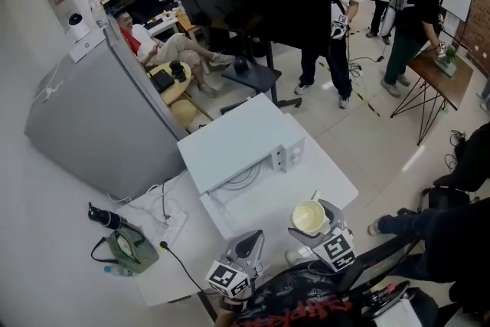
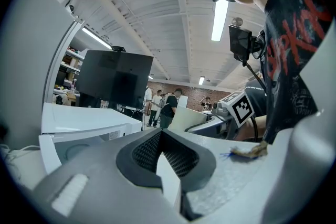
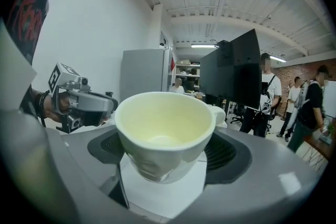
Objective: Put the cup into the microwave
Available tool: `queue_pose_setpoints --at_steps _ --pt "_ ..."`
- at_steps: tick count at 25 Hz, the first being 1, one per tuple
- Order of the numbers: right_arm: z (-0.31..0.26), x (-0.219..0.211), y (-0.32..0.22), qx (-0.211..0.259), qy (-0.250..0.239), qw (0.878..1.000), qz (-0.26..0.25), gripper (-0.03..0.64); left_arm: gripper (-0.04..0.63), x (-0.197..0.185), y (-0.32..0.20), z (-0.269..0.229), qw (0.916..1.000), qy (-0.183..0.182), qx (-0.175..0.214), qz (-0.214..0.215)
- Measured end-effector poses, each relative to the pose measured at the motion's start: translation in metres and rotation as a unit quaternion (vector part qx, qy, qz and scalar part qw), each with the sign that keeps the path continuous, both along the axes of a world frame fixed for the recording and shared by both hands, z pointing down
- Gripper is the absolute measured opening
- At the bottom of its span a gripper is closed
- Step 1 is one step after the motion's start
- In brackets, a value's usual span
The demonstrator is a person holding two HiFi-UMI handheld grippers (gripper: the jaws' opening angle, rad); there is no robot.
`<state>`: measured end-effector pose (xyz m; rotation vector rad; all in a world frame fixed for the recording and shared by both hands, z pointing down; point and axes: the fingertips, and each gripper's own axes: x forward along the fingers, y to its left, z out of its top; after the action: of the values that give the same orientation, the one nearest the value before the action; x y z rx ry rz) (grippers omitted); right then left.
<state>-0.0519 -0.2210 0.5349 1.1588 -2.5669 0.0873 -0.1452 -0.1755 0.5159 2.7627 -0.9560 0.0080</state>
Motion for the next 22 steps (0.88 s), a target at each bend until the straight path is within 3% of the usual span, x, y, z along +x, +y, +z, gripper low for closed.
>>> queue_pose_setpoints --at_steps 7,14,22 --pt "0.010 -0.010 -0.003 -0.019 0.009 1.000 -0.021 0.448 0.003 -0.009 -0.001 -0.001 0.9997 -0.003 -0.005 -0.025" --pt "0.037 -0.023 -0.011 -0.041 0.020 0.997 -0.057 0.448 0.003 -0.031 0.002 0.010 0.9967 0.000 -0.012 -0.080" --pt "0.087 -0.058 -0.050 -0.055 0.036 0.992 -0.106 0.448 0.003 -0.068 0.003 0.012 0.9859 -0.019 -0.024 -0.165"
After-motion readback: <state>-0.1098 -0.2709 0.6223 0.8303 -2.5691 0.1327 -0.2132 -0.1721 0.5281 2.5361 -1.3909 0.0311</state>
